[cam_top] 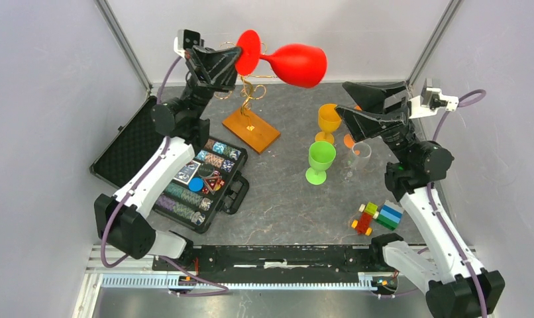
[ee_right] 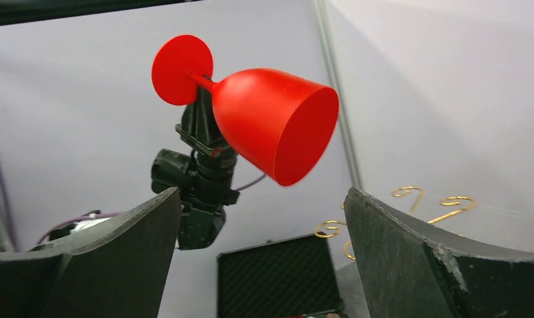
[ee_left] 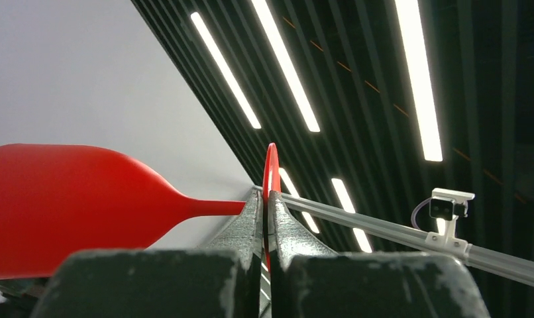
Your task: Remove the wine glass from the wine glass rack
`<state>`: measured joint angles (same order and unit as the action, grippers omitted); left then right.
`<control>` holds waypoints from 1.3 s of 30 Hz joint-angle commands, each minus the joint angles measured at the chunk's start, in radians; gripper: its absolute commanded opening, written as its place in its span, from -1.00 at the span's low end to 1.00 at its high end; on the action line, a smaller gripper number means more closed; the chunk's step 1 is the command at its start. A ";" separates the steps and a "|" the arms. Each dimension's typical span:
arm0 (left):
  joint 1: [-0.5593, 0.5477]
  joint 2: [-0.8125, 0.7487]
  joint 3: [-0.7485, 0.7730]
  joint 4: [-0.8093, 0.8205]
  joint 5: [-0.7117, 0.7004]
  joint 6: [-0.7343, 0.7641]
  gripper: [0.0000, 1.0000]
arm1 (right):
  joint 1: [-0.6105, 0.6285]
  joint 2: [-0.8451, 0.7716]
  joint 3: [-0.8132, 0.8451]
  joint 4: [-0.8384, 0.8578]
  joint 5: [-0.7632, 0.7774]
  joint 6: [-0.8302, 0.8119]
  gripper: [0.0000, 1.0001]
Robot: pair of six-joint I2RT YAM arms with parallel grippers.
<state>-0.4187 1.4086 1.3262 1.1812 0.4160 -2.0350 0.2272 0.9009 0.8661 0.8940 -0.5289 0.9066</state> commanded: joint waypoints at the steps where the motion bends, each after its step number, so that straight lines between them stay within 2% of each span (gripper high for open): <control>1: -0.073 -0.058 -0.016 -0.003 -0.028 -0.051 -0.96 | 0.006 0.046 0.051 0.248 -0.102 0.152 0.92; 7: -0.146 -0.083 0.005 -0.062 -0.006 0.017 -0.96 | 0.012 0.084 0.090 0.271 -0.151 0.155 0.89; 11: -0.173 -0.093 0.006 -0.100 -0.001 0.044 -0.96 | 0.013 0.125 0.107 0.462 -0.199 0.251 0.79; 15: -0.185 -0.088 0.005 -0.115 -0.006 0.047 -0.96 | 0.017 0.168 0.145 0.573 -0.240 0.345 0.42; 19: -0.201 -0.075 0.007 -0.105 0.001 0.034 -0.95 | 0.021 0.197 0.168 0.631 -0.257 0.400 -0.05; 25: -0.209 -0.072 0.003 -0.097 0.006 0.023 -0.96 | 0.033 0.220 0.180 0.683 -0.250 0.434 -0.54; 28: -0.209 -0.076 -0.001 -0.087 0.006 0.028 -0.96 | 0.038 0.233 0.194 0.712 -0.250 0.460 -0.94; 29: -0.209 -0.077 -0.003 -0.087 0.006 0.031 -0.96 | 0.038 0.236 0.199 0.712 -0.253 0.464 -0.99; 33: -0.209 -0.077 0.003 -0.081 0.011 0.056 -0.95 | 0.039 0.232 0.203 0.696 -0.260 0.449 -0.99; 34: -0.209 -0.076 0.005 -0.080 0.015 0.068 -0.90 | 0.038 0.224 0.202 0.675 -0.260 0.431 -0.99; 36: -0.208 -0.075 0.009 -0.080 0.022 0.085 -0.64 | 0.039 0.202 0.197 0.606 -0.256 0.369 -0.99; 39: -0.207 -0.072 0.016 -0.078 0.039 0.116 0.03 | 0.038 0.148 0.186 0.435 -0.233 0.219 -0.99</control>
<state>-0.6243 1.3403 1.3029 1.0710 0.4206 -1.9884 0.2638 1.1213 1.0302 1.4384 -0.7815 1.2999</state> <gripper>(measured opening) 0.318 0.014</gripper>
